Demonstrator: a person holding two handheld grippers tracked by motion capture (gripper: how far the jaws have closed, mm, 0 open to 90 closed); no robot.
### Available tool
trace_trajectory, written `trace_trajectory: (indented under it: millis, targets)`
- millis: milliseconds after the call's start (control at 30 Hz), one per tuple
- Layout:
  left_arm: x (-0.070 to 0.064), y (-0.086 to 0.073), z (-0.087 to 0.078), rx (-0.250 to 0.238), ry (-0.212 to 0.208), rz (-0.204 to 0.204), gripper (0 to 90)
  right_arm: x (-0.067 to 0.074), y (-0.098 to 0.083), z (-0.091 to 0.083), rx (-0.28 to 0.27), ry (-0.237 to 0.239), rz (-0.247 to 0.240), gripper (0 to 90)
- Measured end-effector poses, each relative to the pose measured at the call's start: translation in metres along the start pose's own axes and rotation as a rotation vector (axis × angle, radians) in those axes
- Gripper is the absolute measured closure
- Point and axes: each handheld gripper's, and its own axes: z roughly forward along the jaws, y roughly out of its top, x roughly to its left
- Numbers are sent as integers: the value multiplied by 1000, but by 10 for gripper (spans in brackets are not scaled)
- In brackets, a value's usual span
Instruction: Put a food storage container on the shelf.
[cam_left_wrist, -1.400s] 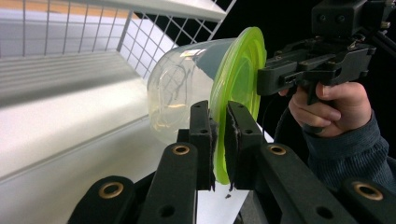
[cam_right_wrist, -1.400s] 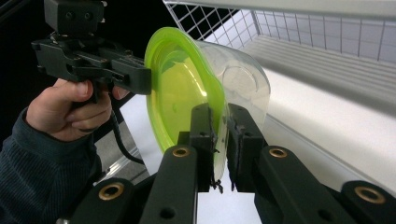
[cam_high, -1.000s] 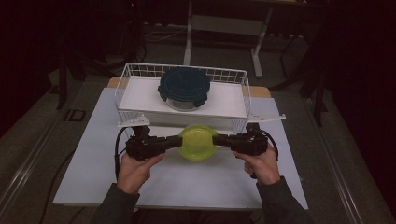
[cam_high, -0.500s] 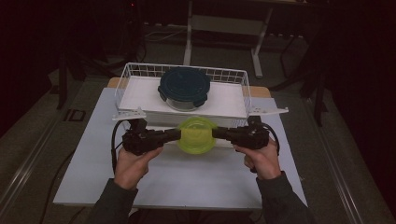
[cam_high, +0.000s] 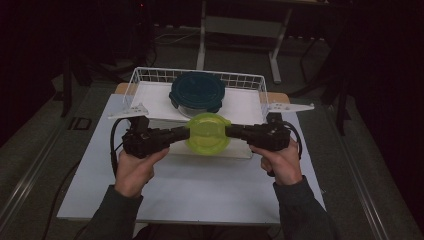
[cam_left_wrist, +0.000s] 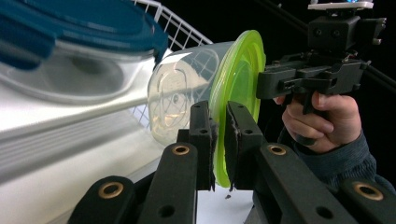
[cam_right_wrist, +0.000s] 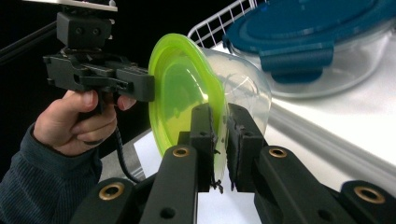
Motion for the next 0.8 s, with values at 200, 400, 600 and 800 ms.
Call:
trace_trajectory:
  millis: [200, 400, 600, 800]
  targets:
    - [-4, 18, -5, -36, 10, 15, 826, 5, 19, -2, -33, 0, -15, 818]
    - [1, 41, -3, -78, 42, 11, 823, 1, 43, 2, -61, -13, -6, 818]
    - [12, 61, 4, -110, 88, 6, 817, -11, 64, 11, -76, -31, 36, 817]
    - [22, 71, 10, -129, 123, -30, 813, -22, 77, 20, -77, -58, 74, 815]
